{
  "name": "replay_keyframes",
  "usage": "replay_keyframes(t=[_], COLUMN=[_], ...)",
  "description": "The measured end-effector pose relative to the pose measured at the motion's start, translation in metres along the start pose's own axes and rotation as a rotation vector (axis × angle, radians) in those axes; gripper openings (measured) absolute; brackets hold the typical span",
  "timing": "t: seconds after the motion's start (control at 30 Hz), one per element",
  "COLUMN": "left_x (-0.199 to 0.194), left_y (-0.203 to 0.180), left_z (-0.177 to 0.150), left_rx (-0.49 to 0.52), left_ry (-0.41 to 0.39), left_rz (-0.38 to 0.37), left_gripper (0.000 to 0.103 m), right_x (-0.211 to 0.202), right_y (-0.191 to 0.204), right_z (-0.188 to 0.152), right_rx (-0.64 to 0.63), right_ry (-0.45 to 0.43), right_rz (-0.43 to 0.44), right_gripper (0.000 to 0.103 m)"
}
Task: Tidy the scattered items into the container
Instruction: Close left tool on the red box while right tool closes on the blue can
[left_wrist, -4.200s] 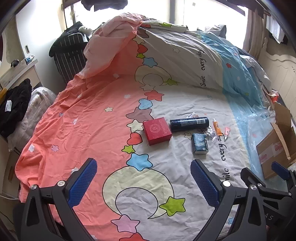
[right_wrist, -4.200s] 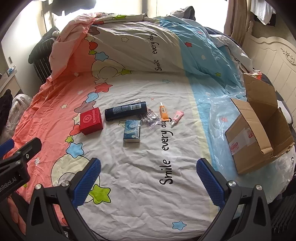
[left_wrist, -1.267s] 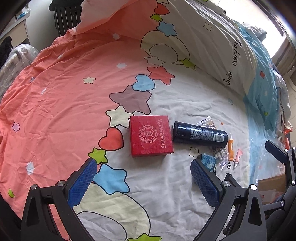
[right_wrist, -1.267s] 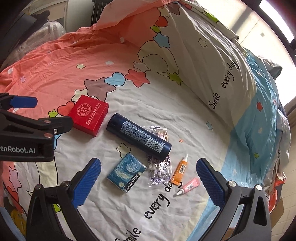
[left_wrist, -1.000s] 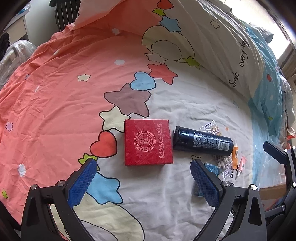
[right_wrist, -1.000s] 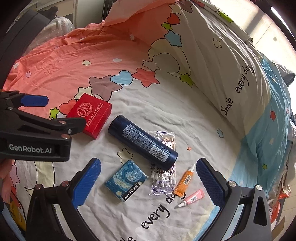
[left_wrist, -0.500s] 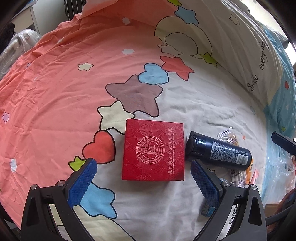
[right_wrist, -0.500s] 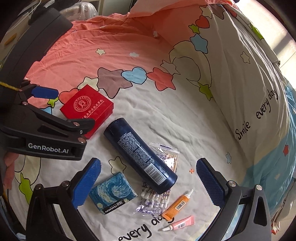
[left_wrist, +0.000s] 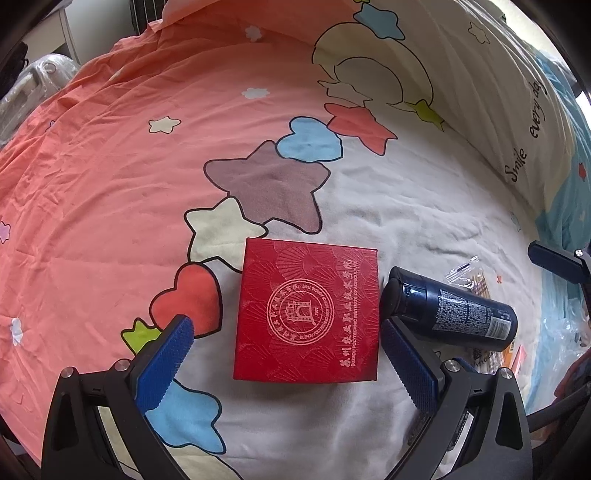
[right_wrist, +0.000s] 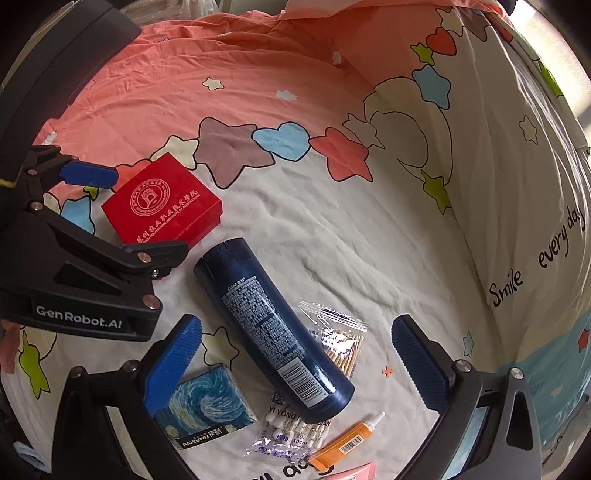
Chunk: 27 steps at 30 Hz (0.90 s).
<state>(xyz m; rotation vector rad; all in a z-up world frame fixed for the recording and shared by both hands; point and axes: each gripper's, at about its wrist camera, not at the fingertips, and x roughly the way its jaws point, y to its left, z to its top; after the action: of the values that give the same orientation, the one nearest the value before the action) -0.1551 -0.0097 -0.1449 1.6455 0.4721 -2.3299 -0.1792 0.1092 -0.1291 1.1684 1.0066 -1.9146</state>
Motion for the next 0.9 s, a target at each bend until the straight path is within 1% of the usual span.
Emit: replay_keyframes(t=[0.2,0.4,0.47,0.5,0.53,0.57,0.6,0.63,0.67,0.7,0.77,0.8,0.83,0.87,0.9], left_x=[0.011,0.015,0.017,0.017,0.016,0.015,0.014,0.014,0.015,0.015,0.014,0.013,0.012,0.012,0.011], left_y=[-0.005,-0.01,-0.01,-0.01,-0.009,-0.009,-0.008,-0.007,-0.007,-0.008,-0.008,-0.008,-0.008,-0.01,-0.01], left_z=[-0.005,-0.004,-0.004,-0.003,-0.003,-0.002,-0.002,-0.001,-0.001,-0.001,0.0,0.001,0.002,0.003,0.004], left_rx=[0.013,0.04,0.037,0.034,0.032,0.032,0.033,0.031,0.033,0.04,0.047,0.05,0.054,0.057,0.061], left_ry=[0.016,0.008,0.025,0.026,0.02,0.015,0.01,0.01,0.021,0.026,0.026,0.029,0.03,0.031,0.035], left_rz=[0.018,0.031,0.031,0.026,0.019,0.015,0.016,0.017,0.011,0.007,0.006,0.001,-0.002,-0.007,-0.009], left_gripper=[0.103,0.103,0.103,0.103,0.102,0.099,0.095,0.094,0.092,0.088,0.084,0.08,0.079,0.074,0.073], right_x=[0.013,0.017,0.02,0.021,0.023,0.025,0.026,0.027,0.028,0.029,0.027,0.026,0.024,0.023,0.022], right_y=[-0.004,-0.005,-0.005,-0.005,-0.006,-0.006,-0.006,-0.005,-0.005,-0.004,-0.004,-0.004,-0.004,-0.005,-0.005], right_z=[-0.002,-0.005,-0.006,-0.007,-0.007,-0.008,-0.008,-0.009,-0.009,-0.009,-0.01,-0.01,-0.01,-0.011,-0.011], right_rx=[-0.011,-0.011,-0.013,-0.009,-0.003,0.006,0.012,0.016,0.021,0.024,0.03,0.039,0.046,0.053,0.059], right_ry=[0.036,0.036,0.039,0.042,0.046,0.05,0.052,0.051,0.055,0.059,0.051,0.046,0.041,0.039,0.037], right_rz=[0.01,0.025,0.027,0.037,0.051,0.068,0.082,0.096,0.106,0.107,0.119,0.13,0.138,0.144,0.144], right_gripper=[0.103,0.102,0.093,0.086,0.081,0.08,0.071,0.061,0.058,0.057,0.055,0.052,0.049,0.048,0.045])
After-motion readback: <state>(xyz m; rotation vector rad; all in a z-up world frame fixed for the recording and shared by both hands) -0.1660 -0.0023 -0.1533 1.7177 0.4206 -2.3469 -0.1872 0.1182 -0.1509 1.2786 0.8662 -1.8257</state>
